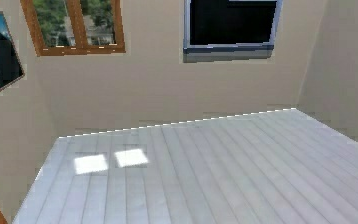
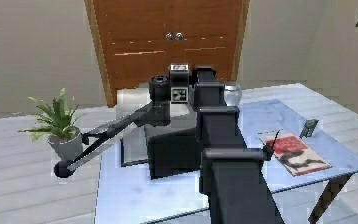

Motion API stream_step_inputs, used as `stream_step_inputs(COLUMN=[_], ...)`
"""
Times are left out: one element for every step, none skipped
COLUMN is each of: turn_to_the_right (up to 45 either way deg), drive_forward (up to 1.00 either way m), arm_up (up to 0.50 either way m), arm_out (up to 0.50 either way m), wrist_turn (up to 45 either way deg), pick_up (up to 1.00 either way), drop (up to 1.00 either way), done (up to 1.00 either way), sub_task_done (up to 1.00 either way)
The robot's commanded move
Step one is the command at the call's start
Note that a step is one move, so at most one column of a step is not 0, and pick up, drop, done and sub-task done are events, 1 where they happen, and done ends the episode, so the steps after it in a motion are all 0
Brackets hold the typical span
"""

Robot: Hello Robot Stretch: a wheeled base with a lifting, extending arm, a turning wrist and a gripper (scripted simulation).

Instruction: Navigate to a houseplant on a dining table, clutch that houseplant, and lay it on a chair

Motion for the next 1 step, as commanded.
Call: stream_step_inputs(turn_to_the_right=[0.0], drive_forward=[0.00], arm_up=[0.00], arm_out=[0.00], wrist_turn=[-36.0], pick_up=[0.00], drop=[0.00], done=[0.00], sub_task_done=[0.00])
